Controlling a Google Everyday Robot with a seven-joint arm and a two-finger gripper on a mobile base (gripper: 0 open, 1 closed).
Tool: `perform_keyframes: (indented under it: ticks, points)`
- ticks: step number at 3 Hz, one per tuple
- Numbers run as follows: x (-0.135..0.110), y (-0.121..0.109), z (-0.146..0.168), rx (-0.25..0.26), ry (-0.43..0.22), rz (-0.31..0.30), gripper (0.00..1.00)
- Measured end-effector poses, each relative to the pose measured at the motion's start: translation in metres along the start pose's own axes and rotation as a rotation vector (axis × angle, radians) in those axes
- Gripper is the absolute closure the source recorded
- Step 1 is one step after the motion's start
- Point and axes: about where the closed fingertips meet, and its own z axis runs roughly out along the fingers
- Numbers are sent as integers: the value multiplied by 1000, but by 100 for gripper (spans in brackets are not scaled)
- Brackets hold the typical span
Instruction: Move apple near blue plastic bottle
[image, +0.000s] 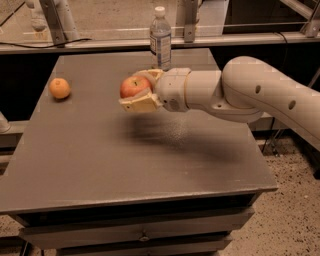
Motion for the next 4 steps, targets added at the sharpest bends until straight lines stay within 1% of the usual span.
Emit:
perform_keyframes:
  ticks: [1, 2, 4]
  points:
    - [0, 1, 1, -1, 1, -1, 100]
    - [12, -27, 6, 35, 2, -30, 100]
    - [38, -116, 12, 153, 16, -83, 100]
